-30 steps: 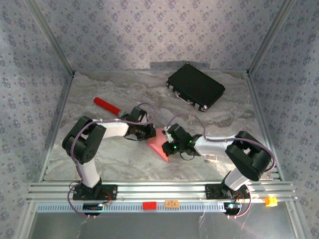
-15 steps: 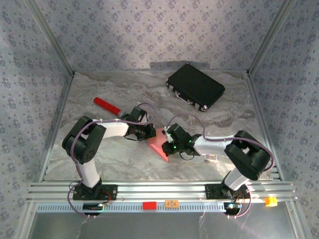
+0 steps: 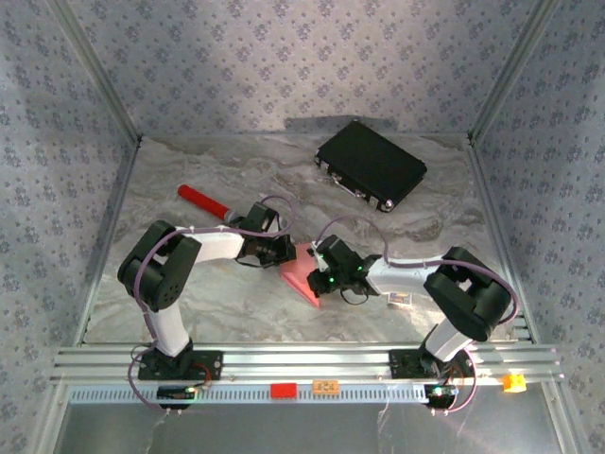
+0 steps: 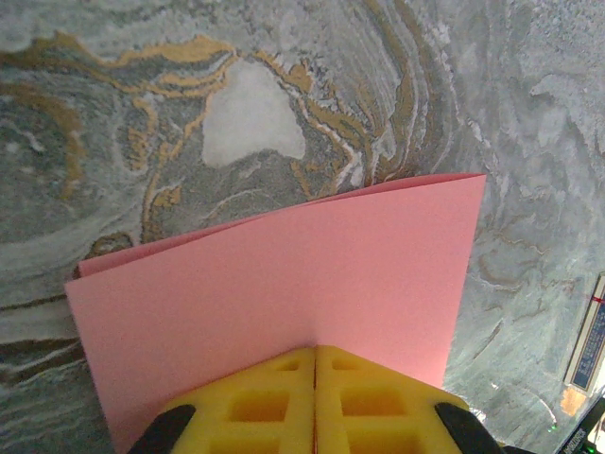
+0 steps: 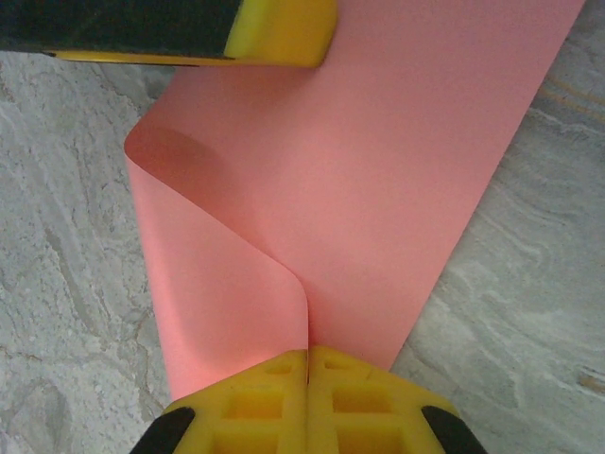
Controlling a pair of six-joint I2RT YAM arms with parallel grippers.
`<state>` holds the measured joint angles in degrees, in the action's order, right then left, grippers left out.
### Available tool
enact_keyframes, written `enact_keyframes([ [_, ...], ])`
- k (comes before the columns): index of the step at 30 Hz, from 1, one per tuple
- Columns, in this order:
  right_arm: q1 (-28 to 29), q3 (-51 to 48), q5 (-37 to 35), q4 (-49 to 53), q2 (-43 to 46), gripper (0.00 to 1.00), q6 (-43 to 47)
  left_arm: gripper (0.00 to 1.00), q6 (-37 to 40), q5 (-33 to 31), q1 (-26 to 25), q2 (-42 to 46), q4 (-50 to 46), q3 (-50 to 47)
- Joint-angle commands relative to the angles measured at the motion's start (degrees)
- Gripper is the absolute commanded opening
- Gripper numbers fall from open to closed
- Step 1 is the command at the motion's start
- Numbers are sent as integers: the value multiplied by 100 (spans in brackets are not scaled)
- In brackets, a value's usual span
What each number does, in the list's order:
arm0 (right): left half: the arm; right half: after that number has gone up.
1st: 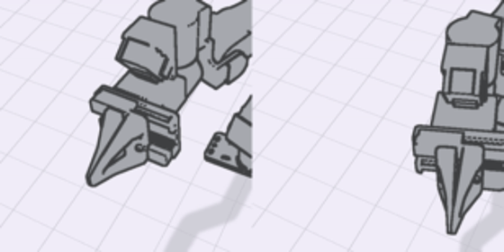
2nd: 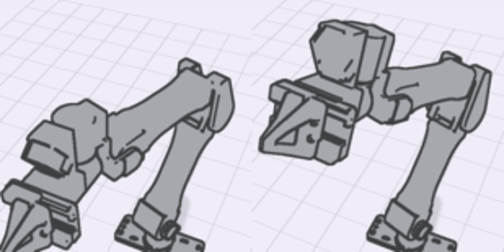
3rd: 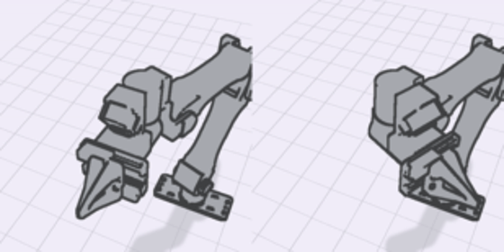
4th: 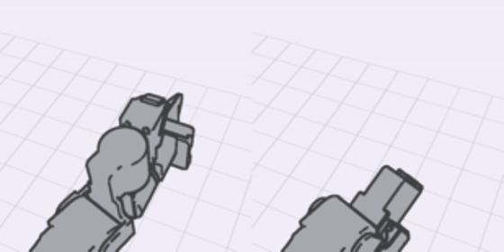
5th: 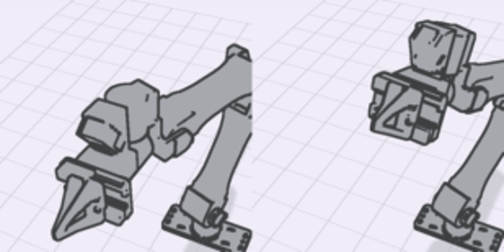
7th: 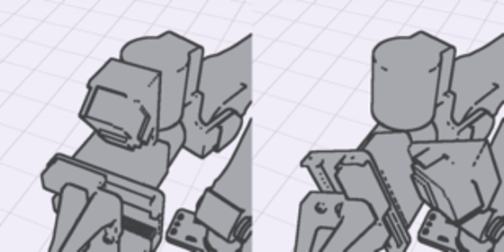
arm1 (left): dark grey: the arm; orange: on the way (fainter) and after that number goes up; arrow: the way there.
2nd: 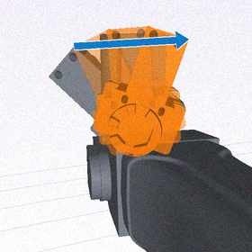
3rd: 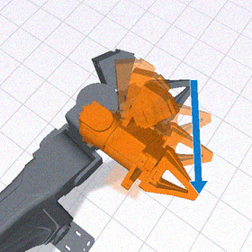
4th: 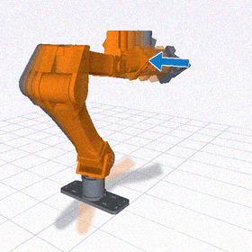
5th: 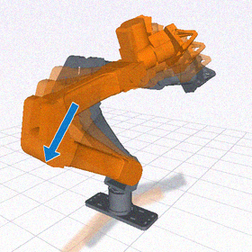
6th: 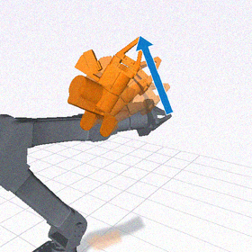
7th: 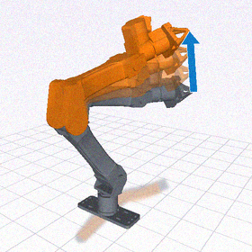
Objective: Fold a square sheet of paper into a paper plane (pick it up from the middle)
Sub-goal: Third fold the triangle at the center of the table.
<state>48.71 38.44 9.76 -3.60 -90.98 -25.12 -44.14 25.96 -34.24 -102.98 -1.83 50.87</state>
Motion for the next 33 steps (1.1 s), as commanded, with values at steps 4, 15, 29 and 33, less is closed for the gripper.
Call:
enact_keyframes([
  [4,-28,116,-116,272,-184,3,-115,8,80,-220,-47,-78,-520,103],
  [15,-28,56,-185,244,-174,3,-179,24,138,-344,-35,560,-843,432],
  [29,-52,38,-97,-67,-289,3,-520,21,-761,-105,-66,2021,172,-844],
  [33,-90,-35,66,-389,-272,3,-760,19,-955,-99,-106,2227,367,-1140],
])
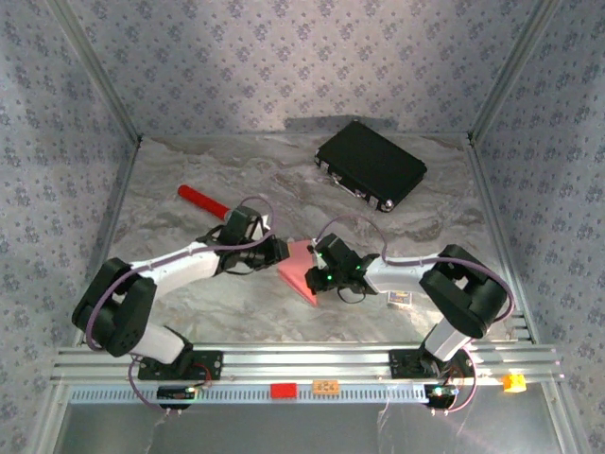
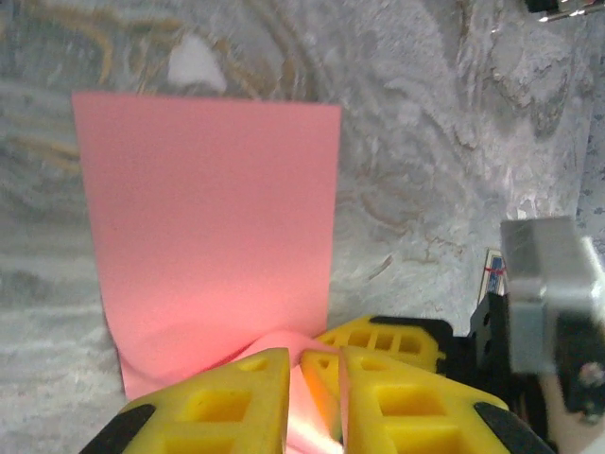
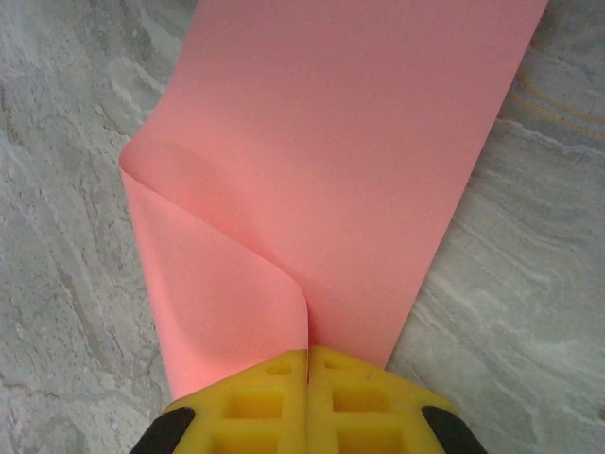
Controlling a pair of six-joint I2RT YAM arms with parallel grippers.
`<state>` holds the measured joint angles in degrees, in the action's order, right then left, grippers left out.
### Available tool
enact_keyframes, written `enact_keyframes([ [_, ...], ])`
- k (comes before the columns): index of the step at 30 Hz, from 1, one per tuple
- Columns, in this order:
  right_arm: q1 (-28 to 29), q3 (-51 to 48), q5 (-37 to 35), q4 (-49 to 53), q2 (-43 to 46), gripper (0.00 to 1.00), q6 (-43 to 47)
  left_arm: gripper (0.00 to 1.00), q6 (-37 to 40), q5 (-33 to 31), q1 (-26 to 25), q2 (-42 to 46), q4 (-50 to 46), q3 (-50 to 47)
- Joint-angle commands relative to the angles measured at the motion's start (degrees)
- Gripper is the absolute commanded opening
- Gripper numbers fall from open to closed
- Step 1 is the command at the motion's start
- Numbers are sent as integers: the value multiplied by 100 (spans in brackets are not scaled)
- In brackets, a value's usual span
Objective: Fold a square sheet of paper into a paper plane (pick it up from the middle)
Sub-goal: Third fold the triangle at the center of the table.
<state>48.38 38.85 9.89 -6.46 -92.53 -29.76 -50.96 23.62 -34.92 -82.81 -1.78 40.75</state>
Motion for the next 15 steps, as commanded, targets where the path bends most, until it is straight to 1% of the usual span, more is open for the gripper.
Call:
enact_keyframes([
  [1,-71,-103,106,-182,-115,3,-359,19,-291,131,-34,229,379,-158],
  [5,-89,-94,145,-216,-151,3,-381,18,-348,142,-57,223,476,-234],
  [10,-95,-89,136,-202,-195,3,-378,16,-721,234,-178,85,1105,-407],
  [15,-103,-96,93,-131,-204,3,-364,5,-1214,230,-310,-120,1715,-648],
])
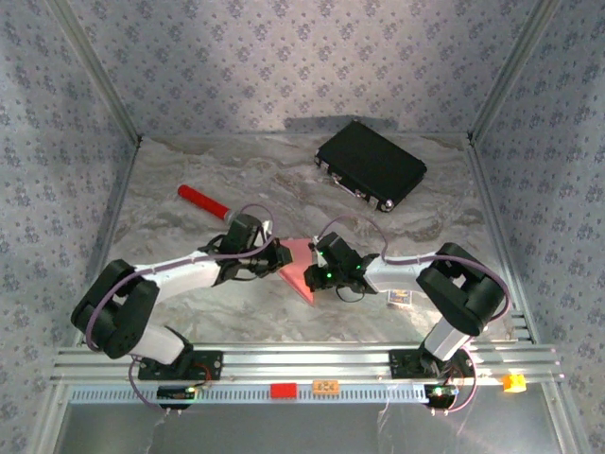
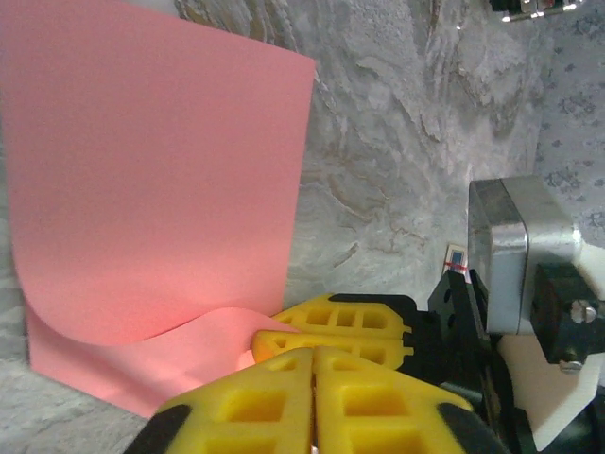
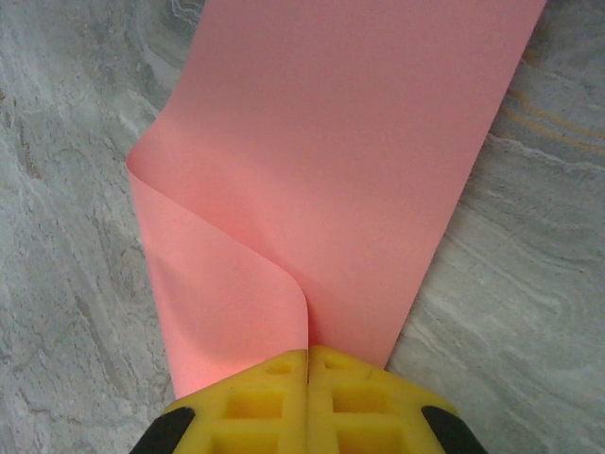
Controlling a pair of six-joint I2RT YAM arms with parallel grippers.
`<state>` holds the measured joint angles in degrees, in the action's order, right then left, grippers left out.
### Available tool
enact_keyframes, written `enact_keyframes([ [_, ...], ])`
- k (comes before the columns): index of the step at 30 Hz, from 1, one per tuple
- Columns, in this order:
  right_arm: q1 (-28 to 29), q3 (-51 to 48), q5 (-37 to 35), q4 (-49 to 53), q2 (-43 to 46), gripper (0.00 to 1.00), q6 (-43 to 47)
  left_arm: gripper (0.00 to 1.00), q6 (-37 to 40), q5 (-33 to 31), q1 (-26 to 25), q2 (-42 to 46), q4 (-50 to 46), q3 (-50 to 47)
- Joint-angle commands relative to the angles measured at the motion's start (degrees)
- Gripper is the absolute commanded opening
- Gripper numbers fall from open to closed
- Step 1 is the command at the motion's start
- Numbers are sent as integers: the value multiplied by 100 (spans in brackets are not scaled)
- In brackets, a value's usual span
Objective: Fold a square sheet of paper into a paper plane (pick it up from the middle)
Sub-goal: Third fold the triangle at the center of the table.
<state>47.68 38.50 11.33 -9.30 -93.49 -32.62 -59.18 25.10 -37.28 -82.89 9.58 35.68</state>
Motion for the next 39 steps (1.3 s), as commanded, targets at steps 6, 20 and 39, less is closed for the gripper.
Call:
enact_keyframes([
  [6,-57,-71,-94,187,-92,3,-68,0,-755,-56,-252,-326,1043,-415],
  [20,-73,-81,-104,230,-89,3,-51,0,-692,-140,-347,-701,978,-474],
  [39,-92,-62,-77,226,-129,3,-40,0,-400,-336,-342,-978,517,-490],
])
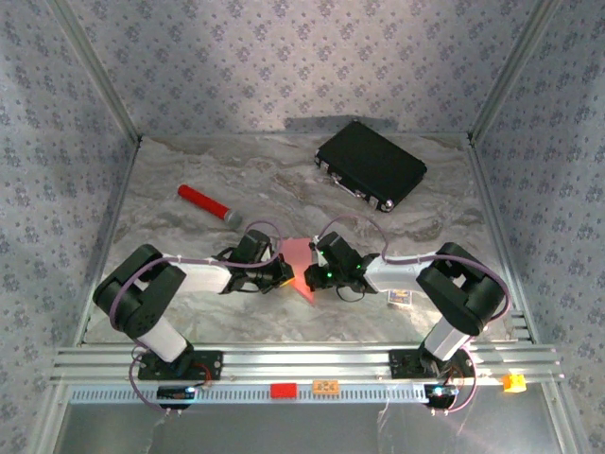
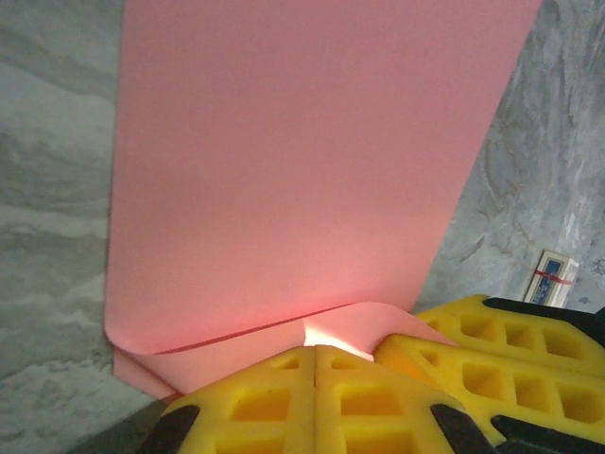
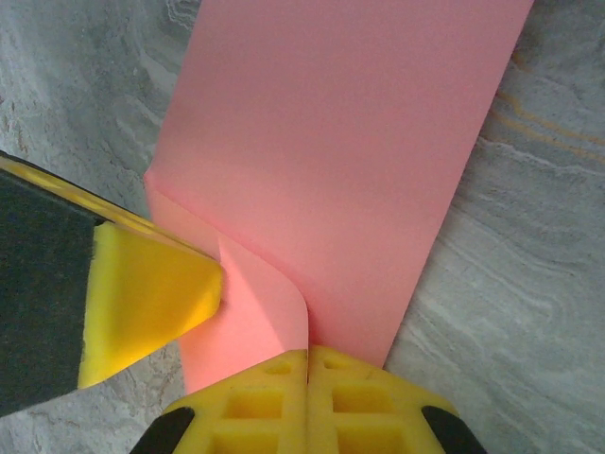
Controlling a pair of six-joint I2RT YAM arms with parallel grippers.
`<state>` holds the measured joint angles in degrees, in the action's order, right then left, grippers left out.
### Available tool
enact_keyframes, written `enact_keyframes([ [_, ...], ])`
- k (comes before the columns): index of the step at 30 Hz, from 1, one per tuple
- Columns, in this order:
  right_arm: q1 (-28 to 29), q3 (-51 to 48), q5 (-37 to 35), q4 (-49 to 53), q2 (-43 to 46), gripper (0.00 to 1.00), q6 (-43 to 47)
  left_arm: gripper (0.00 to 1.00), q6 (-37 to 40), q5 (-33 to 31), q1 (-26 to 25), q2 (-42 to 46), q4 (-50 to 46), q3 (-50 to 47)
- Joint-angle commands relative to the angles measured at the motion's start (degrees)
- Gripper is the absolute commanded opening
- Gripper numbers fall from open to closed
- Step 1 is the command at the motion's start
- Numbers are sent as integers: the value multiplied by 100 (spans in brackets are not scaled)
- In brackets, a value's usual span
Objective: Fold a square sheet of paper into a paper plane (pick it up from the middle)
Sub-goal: Third fold the triangle at the center of the table.
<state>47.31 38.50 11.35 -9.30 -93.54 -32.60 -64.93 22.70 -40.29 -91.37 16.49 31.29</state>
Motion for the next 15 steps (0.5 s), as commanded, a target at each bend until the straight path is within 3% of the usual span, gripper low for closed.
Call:
enact_keyframes([
  [1,-61,-52,-65,227,-133,3,-38,0,193,-99,-48,-151,-171,-36],
  [8,-63,-24,-10,282,-26,6,-14,0,211,-116,-58,-328,-139,-49],
  [15,-259,69,178,633,518,25,34,0,252,-165,-64,-314,-221,-42],
])
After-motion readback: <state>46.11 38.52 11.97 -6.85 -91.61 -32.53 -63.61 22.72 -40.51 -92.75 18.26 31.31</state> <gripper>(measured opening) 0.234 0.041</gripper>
